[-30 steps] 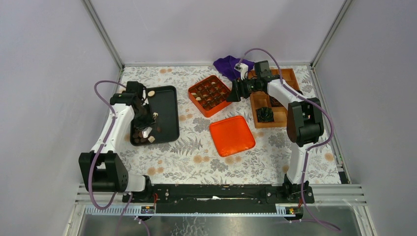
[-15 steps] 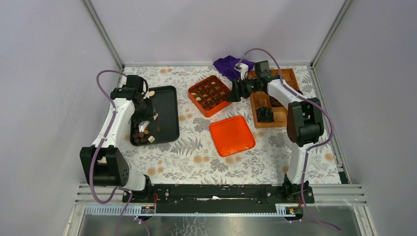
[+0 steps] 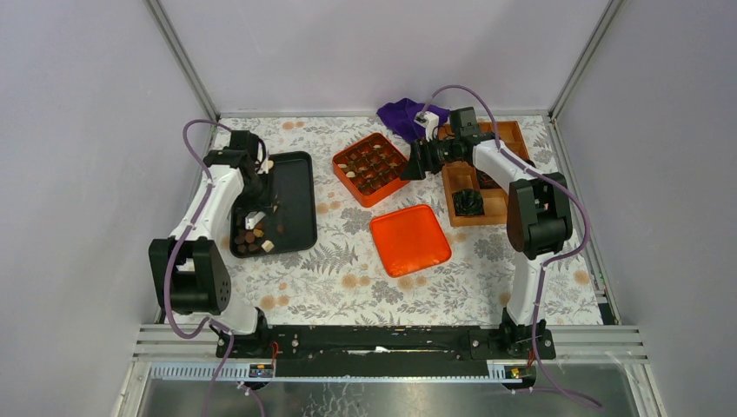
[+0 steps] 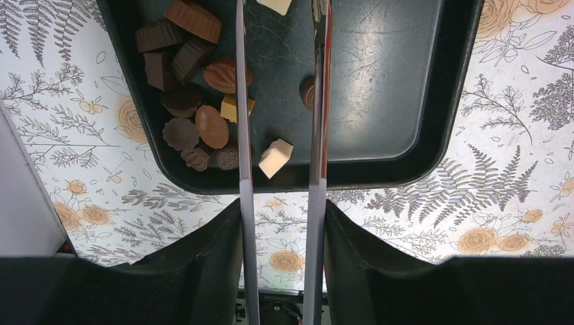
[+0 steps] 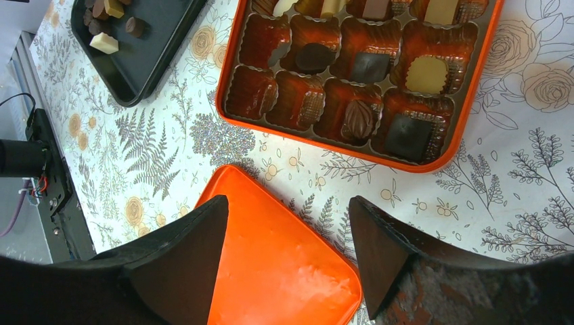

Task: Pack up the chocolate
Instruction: Pick up the fake chocolate from the plate, then place the fake chocolate in the packing box.

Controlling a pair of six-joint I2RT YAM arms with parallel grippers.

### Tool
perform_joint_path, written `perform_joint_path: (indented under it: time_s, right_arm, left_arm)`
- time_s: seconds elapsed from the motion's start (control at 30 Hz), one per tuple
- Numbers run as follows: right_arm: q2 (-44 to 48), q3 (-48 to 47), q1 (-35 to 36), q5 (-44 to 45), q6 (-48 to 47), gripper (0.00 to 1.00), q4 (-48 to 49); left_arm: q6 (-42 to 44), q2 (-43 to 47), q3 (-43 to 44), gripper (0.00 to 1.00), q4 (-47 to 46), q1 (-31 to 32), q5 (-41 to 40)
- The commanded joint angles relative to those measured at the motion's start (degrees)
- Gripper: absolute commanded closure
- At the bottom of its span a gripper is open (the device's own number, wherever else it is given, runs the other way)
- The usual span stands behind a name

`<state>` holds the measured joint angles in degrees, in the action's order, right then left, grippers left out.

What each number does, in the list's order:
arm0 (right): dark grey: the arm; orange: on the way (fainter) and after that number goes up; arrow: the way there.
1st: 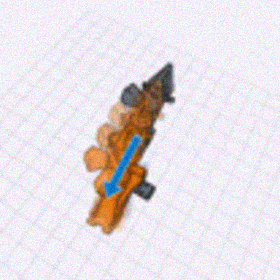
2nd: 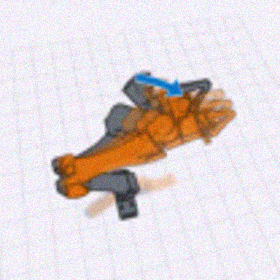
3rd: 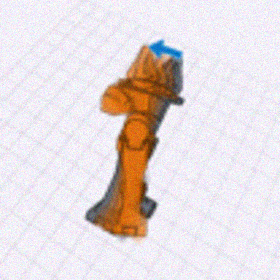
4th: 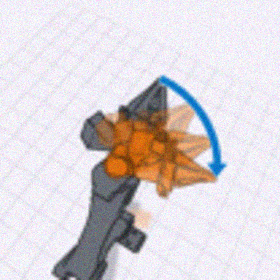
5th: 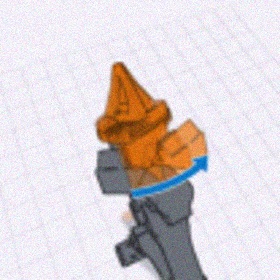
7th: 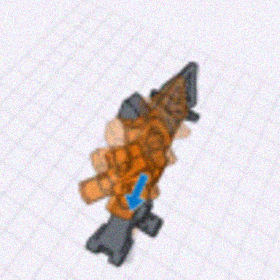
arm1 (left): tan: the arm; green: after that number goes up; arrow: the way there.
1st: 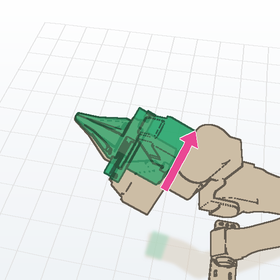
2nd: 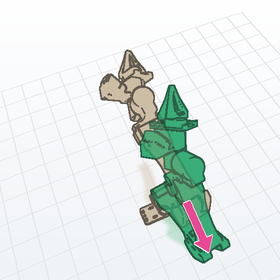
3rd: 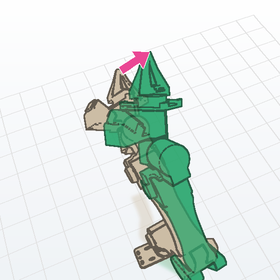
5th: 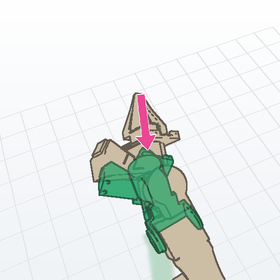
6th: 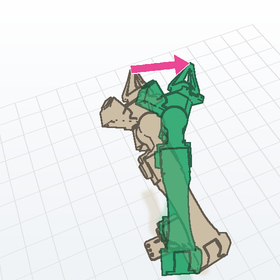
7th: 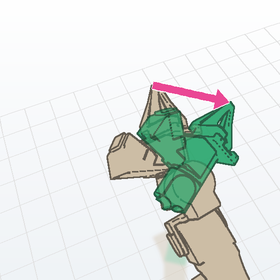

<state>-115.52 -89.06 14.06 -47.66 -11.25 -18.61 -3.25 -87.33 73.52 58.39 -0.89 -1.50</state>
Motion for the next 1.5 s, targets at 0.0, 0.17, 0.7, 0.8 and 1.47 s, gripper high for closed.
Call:
perform_joint_path:
  time_s: [0.0,0.17,0.7,0.8,1.47]
  right_arm:
    - [3.4,-0.5,-0.4,-1.5,0.1,0.27,0.6]
    - [3.4,-0.4,-0.5,-1.6,0.0,0.27,0.7]
    - [3.6,-0.6,-1.0,-2.1,0.3,0.27,0.6]
    - [3.5,-0.8,-1.0,-2.3,0.4,0.27,0.7]
    - [3.9,-0.4,-2.1,-2.7,0.7,0.27,1.1]
  left_arm:
    - [1.4,-1.0,0.9,0.51,-3.0,0.0,-0.7]
    - [0.7,-1.5,0.4,0.54,-3.0,-0.7,-0.2]
    - [-5.8,2.0,2.2,0.96,-2.8,-0.8,10.7]
    - [-8.1,4.8,1.9,0.98,-6.2,-0.5,17.3]
    - [-22.3,1.1,2.4,0.98,-32.9,20.6,24.9]
